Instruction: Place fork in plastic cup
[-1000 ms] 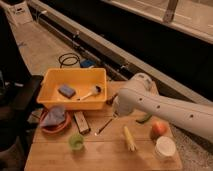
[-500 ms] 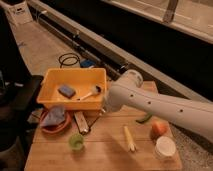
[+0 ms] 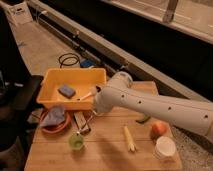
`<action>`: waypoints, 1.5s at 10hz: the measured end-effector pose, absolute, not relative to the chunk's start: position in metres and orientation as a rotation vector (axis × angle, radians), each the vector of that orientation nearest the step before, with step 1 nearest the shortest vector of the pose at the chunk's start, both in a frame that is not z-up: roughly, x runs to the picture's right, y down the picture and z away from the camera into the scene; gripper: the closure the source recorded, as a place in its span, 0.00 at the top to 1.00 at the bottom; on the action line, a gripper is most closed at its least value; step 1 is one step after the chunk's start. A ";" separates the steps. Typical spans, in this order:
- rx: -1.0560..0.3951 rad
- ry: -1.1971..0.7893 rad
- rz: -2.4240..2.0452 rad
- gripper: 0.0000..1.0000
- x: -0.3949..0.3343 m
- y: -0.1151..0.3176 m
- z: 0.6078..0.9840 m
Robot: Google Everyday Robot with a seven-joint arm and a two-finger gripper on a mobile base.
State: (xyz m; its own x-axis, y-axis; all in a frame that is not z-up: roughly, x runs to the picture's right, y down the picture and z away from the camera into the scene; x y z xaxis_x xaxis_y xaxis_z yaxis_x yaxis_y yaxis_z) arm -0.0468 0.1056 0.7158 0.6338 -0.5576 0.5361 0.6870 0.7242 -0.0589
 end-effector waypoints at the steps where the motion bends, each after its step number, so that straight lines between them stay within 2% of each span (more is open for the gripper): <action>1: -0.273 -0.527 -0.724 0.00 -0.050 0.109 0.718; 15: -0.296 -0.464 -0.768 0.00 -0.073 0.151 0.720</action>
State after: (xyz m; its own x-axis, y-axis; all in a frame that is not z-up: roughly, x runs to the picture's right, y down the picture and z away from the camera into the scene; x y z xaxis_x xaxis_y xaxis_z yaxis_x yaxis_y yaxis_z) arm -0.0728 0.1506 0.7204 0.6268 -0.5948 0.5033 0.7223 0.6859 -0.0890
